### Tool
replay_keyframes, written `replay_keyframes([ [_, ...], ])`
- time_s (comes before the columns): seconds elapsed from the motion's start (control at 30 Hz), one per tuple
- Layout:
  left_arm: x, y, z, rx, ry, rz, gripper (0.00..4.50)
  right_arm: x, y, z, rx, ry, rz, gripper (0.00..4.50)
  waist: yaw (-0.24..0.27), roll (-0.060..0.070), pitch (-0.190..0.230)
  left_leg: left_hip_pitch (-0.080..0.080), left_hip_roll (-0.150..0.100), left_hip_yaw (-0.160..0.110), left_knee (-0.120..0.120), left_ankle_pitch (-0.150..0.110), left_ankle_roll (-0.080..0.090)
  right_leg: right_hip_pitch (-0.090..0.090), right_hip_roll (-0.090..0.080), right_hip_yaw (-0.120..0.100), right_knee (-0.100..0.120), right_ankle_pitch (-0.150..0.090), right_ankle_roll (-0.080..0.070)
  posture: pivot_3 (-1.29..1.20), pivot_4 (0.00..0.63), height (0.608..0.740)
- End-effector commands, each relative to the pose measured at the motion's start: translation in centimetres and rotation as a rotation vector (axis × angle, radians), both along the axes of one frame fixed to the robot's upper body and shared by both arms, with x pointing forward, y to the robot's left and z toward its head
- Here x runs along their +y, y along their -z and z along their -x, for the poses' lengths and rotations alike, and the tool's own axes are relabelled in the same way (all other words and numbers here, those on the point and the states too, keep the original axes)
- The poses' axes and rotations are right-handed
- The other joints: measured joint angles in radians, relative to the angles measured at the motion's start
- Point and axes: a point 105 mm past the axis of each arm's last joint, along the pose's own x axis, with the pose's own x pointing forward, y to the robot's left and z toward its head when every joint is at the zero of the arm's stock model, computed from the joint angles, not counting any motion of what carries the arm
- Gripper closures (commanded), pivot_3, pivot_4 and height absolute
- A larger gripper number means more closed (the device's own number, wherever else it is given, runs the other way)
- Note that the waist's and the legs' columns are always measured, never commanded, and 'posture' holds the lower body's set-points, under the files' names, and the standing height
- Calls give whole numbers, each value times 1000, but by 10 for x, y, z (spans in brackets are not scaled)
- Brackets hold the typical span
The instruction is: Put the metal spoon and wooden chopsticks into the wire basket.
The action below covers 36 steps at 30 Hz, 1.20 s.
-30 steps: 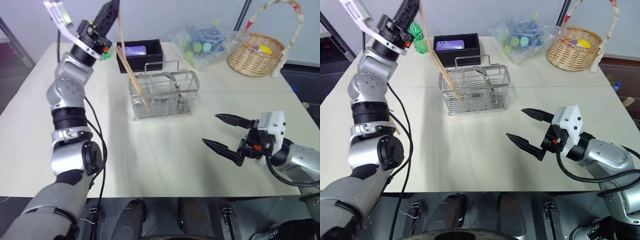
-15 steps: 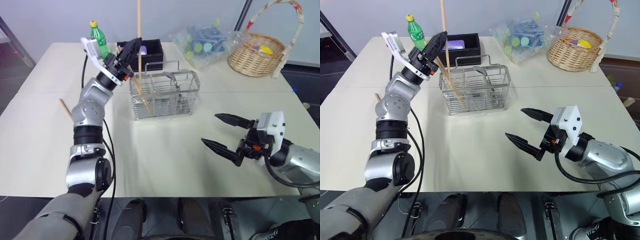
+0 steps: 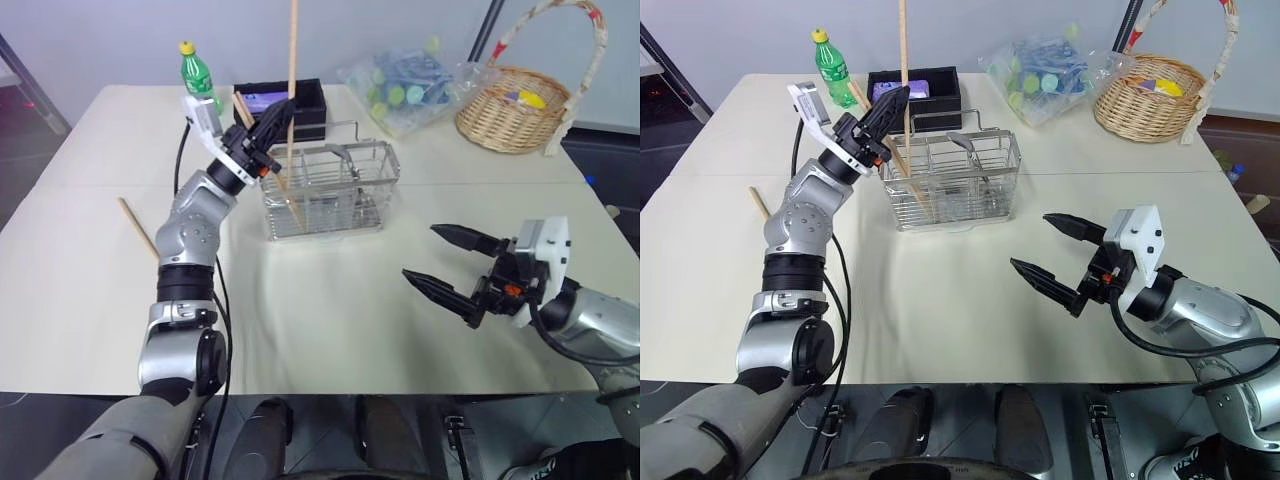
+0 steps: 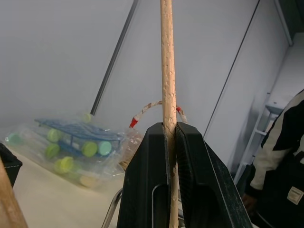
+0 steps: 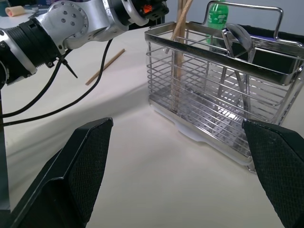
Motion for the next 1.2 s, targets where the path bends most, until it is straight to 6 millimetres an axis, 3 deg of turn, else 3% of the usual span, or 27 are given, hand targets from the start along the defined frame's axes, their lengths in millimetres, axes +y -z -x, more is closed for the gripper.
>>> replay_keyframes([
  [0.03, -2, -9, 5, -54, -11, -11, 4426, 2, -14, 4, -48, 0, -35, 0, 0, 0, 0, 0, 0, 0, 0, 0, 0, 0, 0, 0, 0, 0, 0, 0, 150, 740],
  [0.8, 5, 2, -2, -25, -39, -27, 4426, -1, -27, 3, -64, 24, -70, 0, 0, 0, 0, 0, 0, 0, 0, 0, 0, 0, 0, 0, 0, 0, 0, 0, 150, 740],
  [0.93, 7, 3, -2, -20, -41, -27, 2786, -1, -27, 2, -65, 27, -69, 0, 0, 0, 0, 0, 0, 0, 0, 0, 1, 0, 0, 0, 0, 0, 0, 0, 150, 740],
  [1.1, 8, 3, -3, -22, -52, -29, 224, -2, -26, 2, -65, 26, -66, 0, 0, 0, 0, 0, 0, 0, 0, 0, 1, 0, 0, 0, 0, 0, 0, 0, 150, 740],
  [1.2, 10, -3, 0, -38, -54, -19, 50, -2, -25, 2, -64, 25, -64, 0, 0, 0, 0, 0, 0, 0, 0, 0, 1, 0, 0, 0, 0, 0, 0, 0, 150, 740],
])
